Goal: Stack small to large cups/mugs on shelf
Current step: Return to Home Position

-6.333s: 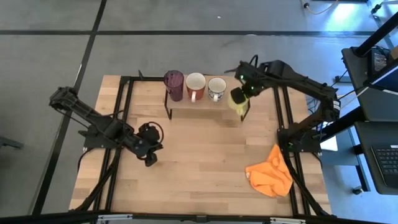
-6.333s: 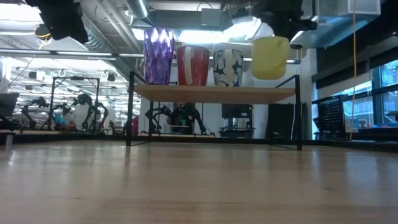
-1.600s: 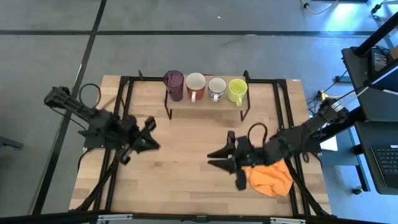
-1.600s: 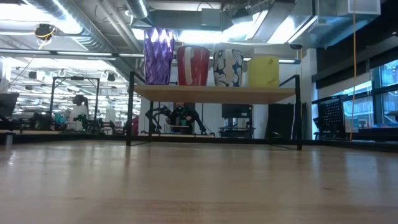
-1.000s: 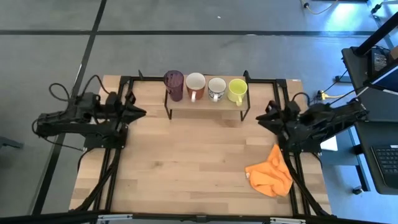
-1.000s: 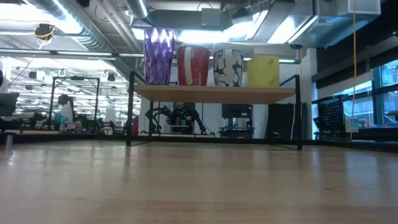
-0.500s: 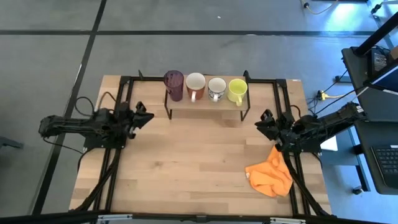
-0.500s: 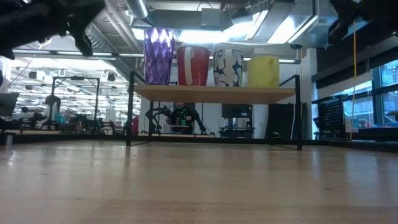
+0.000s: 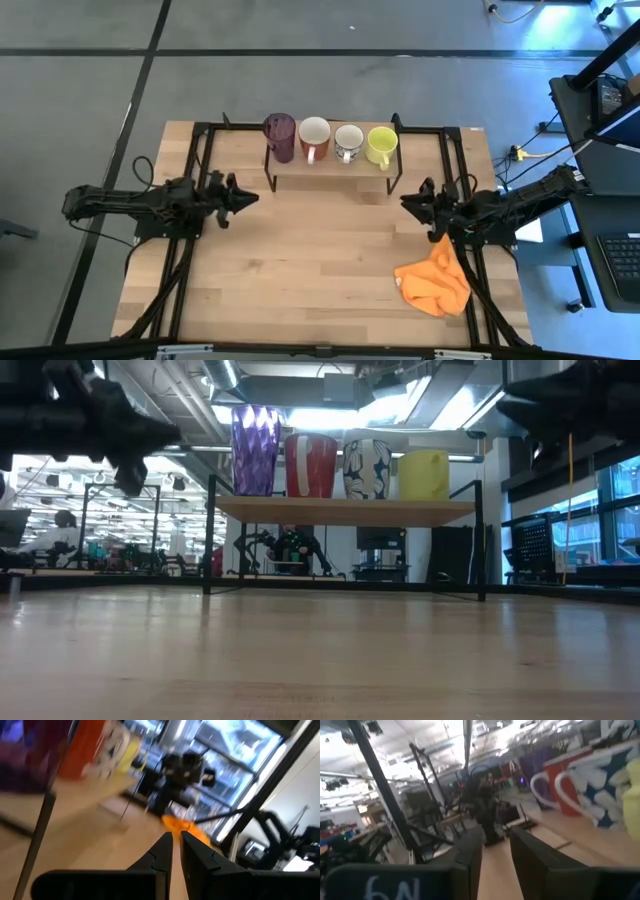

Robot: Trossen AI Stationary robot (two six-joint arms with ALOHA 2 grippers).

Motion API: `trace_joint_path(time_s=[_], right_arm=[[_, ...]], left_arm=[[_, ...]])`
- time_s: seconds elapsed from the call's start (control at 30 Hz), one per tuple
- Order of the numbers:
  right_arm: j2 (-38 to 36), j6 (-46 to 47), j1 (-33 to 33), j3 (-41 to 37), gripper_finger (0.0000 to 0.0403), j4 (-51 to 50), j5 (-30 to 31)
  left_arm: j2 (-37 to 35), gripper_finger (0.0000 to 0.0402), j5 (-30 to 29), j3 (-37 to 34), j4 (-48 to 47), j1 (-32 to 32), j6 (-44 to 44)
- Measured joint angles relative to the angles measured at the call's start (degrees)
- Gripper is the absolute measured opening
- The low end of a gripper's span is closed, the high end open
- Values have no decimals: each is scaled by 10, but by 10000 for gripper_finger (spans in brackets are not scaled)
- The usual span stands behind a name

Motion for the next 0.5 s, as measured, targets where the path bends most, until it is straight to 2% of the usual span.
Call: trace_joint_path(time_s=[0.13,0.3,0.37,0.43,0.5], right_arm=[[0,24,0,0,101,-42,-28],[0,42,1,0,101,-153,-144],[4,122,1,0,101,-181,-203],[13,259,5,0,101,-182,-248],[29,357,20,1,101,-188,-264]], left_arm=[[0,30,7,0,-50,0,-10],[0,31,9,0,-83,0,-10],[0,31,9,0,-82,0,-9],[0,31,9,0,-83,0,-8],[0,31,9,0,-82,0,-8]])
